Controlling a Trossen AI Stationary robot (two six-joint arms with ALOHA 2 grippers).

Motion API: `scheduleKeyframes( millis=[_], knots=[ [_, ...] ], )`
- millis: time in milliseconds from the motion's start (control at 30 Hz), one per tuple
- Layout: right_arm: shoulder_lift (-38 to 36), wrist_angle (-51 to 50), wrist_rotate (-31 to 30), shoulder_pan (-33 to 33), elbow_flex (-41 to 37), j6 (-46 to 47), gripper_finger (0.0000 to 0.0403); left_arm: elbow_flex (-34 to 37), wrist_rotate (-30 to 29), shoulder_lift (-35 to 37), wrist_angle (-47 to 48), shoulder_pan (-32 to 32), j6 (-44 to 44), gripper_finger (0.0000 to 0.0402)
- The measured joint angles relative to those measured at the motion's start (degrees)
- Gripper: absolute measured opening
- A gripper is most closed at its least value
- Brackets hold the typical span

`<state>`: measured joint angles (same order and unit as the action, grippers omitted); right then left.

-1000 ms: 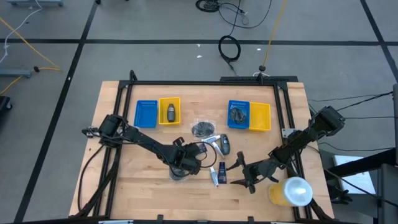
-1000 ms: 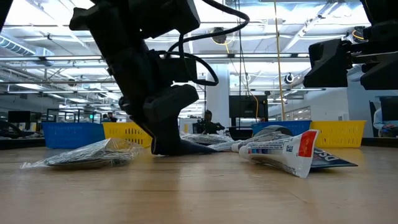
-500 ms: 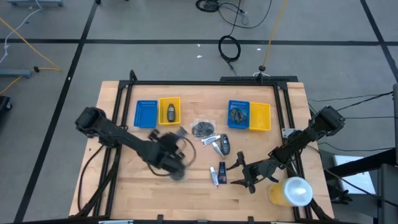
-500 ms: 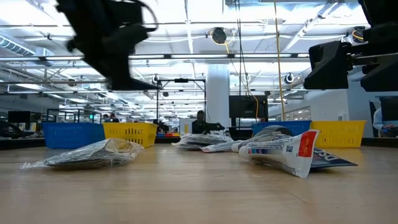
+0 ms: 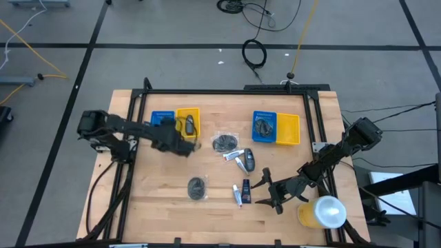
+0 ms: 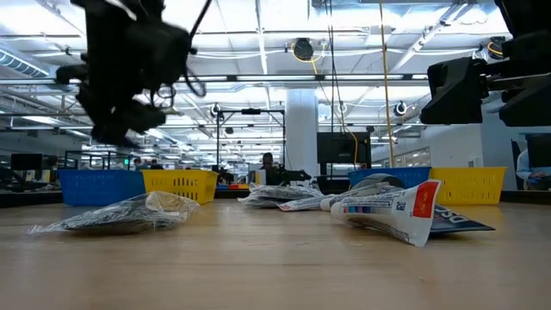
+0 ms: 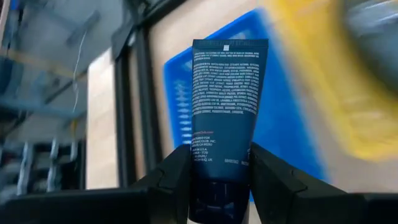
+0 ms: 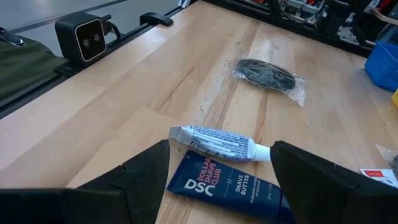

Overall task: Pick & Place Travel size toiletries
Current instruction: Put the blue shave cream into the left blue bin, then put the white toothpaste into the right yellow bin

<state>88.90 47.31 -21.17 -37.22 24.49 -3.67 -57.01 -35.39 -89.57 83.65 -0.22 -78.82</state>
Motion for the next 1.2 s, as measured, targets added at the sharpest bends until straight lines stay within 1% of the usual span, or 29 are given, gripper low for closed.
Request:
scheduleKeyframes(
  millis=[67,300,367,500,567,733,867,967,1200],
  knots=[
    [0.0,0.0,0.0,0.0,0.0,0.01,0.0269,2.9,1.11,1.96,-2.7,4.25,2.5,0.0127],
    [0.0,0.0,0.0,0.0,0.0,0.03,0.0269,11.12,7.16,8.72,-22.21,16.43,19.59,0.0127],
    [0.0,0.0,0.0,0.0,0.0,0.03,0.0269,11.85,8.07,8.93,-24.27,19.2,21.68,0.0127],
    [0.0,0.0,0.02,0.01,0.0,0.03,0.0269,11.93,8.52,8.83,-24.67,23.87,23.09,0.0127],
    [0.0,0.0,0.02,-0.01,0.0,0.36,0.0269,11.93,10.0,8.3,-26.33,25.66,24.53,0.0128],
    [0.0,-0.03,0.04,-0.01,0.0,1.48,0.0269,11.93,15.33,8.09,-31.51,28.17,29.64,0.0141],
    [0.0,-0.04,0.04,-0.01,0.0,1.48,0.0269,11.91,16.03,8.1,-32.82,28.63,30.22,0.0158],
    [0.0,-0.04,0.05,0.01,0.0,1.5,0.0269,11.93,16.09,8.1,-32.77,28.65,30.24,0.0177],
    [0.0,-0.04,0.07,0.0,0.0,1.5,0.0269,11.91,19.46,8.1,-32.72,28.41,32.01,0.0238]
  ],
)
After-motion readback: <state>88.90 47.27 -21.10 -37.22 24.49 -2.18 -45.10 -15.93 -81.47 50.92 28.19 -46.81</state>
